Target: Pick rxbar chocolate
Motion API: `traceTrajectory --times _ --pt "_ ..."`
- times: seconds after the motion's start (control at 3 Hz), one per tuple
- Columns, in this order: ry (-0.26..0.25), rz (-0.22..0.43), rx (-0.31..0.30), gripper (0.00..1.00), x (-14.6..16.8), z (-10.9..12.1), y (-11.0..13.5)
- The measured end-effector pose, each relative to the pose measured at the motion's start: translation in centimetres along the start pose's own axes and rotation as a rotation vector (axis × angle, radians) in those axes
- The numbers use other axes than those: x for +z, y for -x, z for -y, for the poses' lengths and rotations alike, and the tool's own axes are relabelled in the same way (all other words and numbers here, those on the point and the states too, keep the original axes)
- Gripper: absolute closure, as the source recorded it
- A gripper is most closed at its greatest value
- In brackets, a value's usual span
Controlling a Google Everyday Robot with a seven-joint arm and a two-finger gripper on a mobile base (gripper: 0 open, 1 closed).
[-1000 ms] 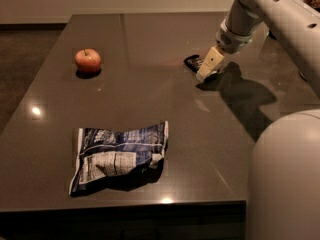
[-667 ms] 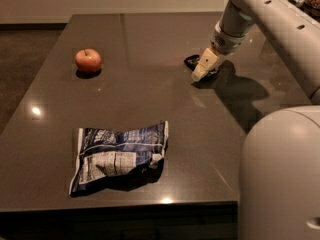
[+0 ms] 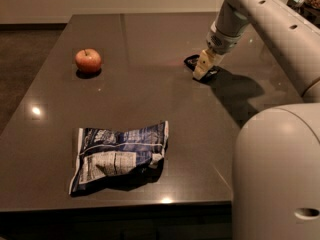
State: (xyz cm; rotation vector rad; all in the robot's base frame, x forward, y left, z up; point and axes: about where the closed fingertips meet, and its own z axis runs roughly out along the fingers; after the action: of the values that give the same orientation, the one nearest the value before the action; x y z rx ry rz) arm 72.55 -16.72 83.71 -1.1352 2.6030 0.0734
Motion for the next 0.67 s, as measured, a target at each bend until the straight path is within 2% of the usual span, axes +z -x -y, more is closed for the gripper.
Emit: traceTrajectory --times 0.33,0.67 --pt "0.015 0.011 -0.024 0.77 -0.54 -0.47 0.62" --pt "0.024 0.012 -0.033 0.99 -0.89 -0.69 0.80"
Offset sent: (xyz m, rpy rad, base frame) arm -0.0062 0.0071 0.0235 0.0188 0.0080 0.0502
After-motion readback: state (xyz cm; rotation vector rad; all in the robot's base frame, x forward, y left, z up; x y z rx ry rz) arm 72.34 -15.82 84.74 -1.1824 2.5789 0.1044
